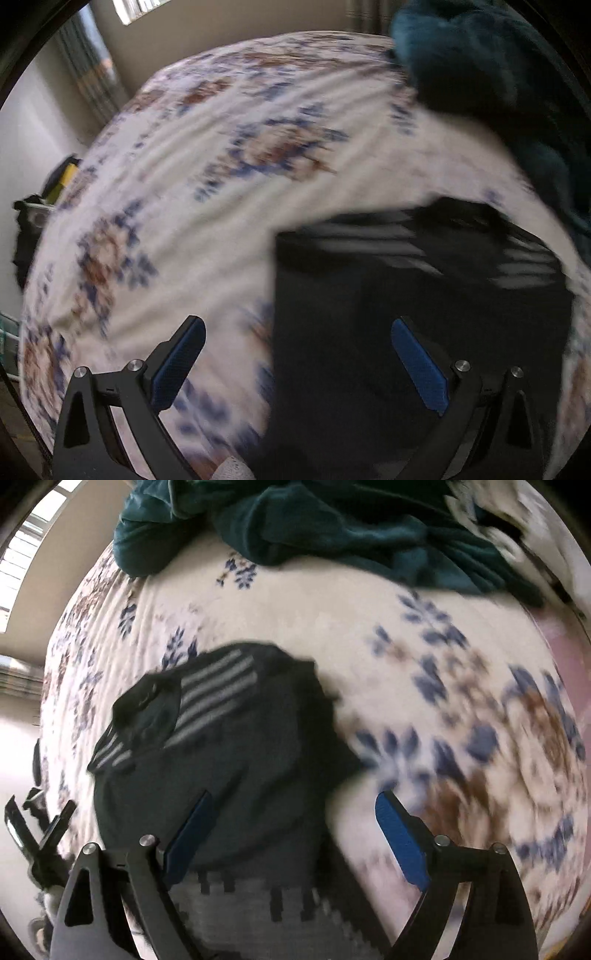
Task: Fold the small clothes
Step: 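Grasp the other sleeve cuff with the left gripper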
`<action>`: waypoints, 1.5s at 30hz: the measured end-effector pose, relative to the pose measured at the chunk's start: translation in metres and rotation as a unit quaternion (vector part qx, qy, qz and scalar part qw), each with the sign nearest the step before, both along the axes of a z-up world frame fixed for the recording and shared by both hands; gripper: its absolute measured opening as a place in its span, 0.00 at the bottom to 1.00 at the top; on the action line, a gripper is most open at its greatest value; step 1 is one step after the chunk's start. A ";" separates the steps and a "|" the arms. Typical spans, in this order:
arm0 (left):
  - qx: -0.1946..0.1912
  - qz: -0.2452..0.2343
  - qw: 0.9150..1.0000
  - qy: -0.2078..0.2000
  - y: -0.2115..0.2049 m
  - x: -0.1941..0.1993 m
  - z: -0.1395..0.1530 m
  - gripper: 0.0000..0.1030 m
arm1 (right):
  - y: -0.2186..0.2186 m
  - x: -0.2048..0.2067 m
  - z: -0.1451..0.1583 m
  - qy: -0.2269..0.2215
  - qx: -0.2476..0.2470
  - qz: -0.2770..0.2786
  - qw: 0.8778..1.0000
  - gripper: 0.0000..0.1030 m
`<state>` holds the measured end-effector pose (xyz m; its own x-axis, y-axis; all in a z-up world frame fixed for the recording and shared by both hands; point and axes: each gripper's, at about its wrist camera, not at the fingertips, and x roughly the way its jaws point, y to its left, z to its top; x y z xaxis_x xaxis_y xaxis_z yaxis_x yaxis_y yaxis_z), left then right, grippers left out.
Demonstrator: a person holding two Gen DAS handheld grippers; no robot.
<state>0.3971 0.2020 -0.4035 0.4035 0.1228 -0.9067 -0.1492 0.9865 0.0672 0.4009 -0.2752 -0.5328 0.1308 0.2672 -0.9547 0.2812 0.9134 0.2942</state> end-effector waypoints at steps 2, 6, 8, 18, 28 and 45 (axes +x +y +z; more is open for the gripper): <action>-0.024 -0.014 0.999 0.017 -0.030 -0.029 0.004 1.00 | -0.013 -0.026 0.016 0.006 0.010 0.000 1.000 0.89; -0.045 -0.048 0.995 0.079 -0.107 -0.095 -0.006 1.00 | -0.041 -0.070 0.028 0.025 0.023 0.025 0.999 0.89; -0.050 -0.063 0.990 0.115 -0.156 -0.136 -0.015 1.00 | -0.055 -0.086 0.026 0.040 0.030 0.047 0.998 0.89; -0.065 -0.075 0.966 0.239 -0.351 -0.280 -0.075 1.00 | -0.130 -0.101 0.000 0.070 0.054 0.195 0.977 0.89; -0.041 -0.076 0.963 0.257 -0.414 -0.278 -0.141 1.00 | -0.117 0.019 -0.061 0.027 0.149 0.191 0.970 0.79; -0.100 0.040 0.981 0.160 -0.325 -0.223 -0.080 0.04 | 0.014 0.131 -0.124 0.034 0.170 0.236 0.956 0.12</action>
<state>0.1738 -0.1229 -0.4839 0.0903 -0.0507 -0.9946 -0.2296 0.9707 -0.0704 0.5322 -0.2608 -0.6573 -0.1394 0.5780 -0.8041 -0.1100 0.7979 0.5926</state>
